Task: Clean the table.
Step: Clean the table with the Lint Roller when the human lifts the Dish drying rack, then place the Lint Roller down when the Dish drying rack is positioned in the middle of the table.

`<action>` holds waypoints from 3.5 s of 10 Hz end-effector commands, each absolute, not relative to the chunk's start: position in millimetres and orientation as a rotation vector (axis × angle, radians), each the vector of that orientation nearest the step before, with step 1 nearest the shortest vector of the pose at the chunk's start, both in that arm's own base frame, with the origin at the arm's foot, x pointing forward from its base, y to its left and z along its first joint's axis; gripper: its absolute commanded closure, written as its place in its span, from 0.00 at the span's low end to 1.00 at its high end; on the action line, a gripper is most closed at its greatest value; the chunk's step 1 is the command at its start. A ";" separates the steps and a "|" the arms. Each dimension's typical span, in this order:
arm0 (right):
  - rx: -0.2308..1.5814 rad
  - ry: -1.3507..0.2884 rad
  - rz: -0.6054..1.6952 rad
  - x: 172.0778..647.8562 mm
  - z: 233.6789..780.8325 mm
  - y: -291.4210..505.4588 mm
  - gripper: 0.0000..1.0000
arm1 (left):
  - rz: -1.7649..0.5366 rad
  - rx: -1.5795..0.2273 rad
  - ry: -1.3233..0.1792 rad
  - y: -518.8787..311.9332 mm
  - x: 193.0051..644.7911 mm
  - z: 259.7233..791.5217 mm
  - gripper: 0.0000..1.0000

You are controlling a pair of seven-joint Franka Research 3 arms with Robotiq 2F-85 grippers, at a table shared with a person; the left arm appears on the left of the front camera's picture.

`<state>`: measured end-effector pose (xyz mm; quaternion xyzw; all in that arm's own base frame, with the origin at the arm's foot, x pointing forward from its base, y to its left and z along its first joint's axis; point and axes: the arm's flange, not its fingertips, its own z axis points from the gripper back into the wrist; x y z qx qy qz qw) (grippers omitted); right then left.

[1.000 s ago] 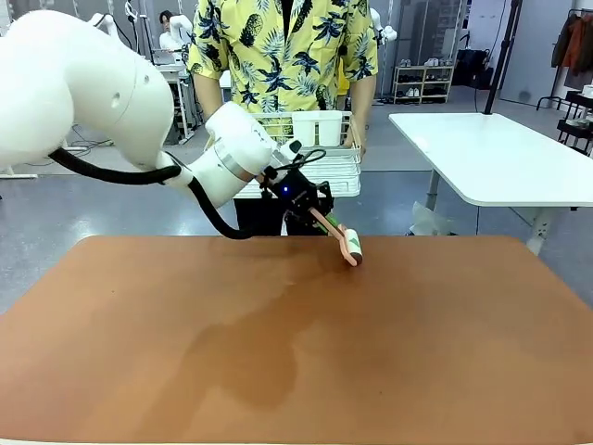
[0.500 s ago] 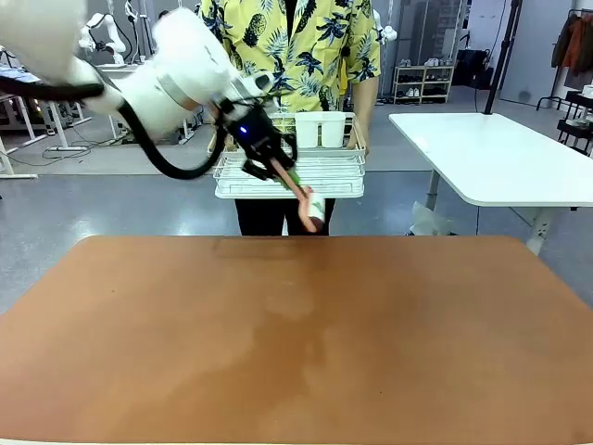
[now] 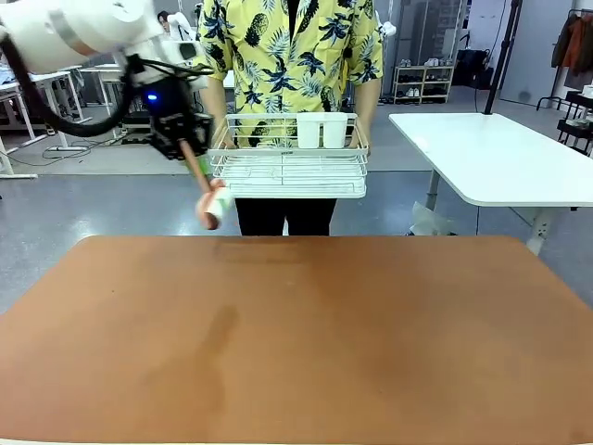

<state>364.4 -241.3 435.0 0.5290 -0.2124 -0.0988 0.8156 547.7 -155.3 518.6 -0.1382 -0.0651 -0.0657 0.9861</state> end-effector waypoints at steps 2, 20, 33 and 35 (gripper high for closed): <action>1.138 -0.459 -0.200 362.1 437.0 -241.0 0.00 | -0.101 -0.075 -0.084 -92.2 500.9 526.5 0.79; 1.138 -0.459 -0.200 362.1 437.0 -241.0 0.00 | -0.076 -0.006 -0.148 -28.2 457.4 538.6 0.79; 1.138 -0.459 -0.200 362.1 437.0 -241.0 0.00 | -0.076 -0.006 -0.148 -28.2 457.4 538.6 0.79; 1.138 -0.459 -0.200 362.1 437.0 -241.0 0.00 | -0.076 -0.006 -0.148 -28.2 457.4 538.6 0.79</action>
